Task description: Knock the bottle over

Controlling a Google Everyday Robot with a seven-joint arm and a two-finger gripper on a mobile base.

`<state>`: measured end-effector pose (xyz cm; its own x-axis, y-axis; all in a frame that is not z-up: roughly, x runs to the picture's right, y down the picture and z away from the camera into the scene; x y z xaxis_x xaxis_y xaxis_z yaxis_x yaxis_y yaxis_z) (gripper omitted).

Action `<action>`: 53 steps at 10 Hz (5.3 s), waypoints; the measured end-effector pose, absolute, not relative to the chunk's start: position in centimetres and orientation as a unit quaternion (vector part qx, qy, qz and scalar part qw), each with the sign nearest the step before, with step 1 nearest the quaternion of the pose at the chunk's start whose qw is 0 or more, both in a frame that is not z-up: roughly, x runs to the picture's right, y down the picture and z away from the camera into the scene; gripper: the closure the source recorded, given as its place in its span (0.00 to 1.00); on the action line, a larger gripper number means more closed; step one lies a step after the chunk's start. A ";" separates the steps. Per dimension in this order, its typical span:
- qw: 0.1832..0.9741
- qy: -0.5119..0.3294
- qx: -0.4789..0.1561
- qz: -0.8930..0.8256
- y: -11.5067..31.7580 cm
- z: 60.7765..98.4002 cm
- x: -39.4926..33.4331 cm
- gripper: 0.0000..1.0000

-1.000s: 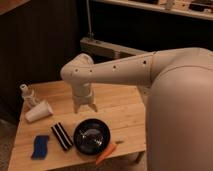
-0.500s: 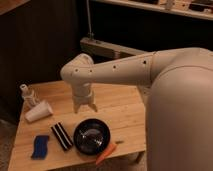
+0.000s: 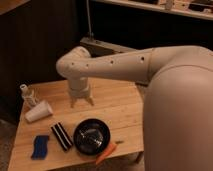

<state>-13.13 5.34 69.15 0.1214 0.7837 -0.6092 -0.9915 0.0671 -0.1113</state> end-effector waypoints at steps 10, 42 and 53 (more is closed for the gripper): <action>0.789 0.097 -0.277 0.540 -7.7 66.0 -35.5 0.35; 0.802 0.010 -0.329 0.498 -2.7 72.9 -50.6 1.00; 0.803 0.022 -0.332 0.495 -3.8 75.7 -48.7 1.00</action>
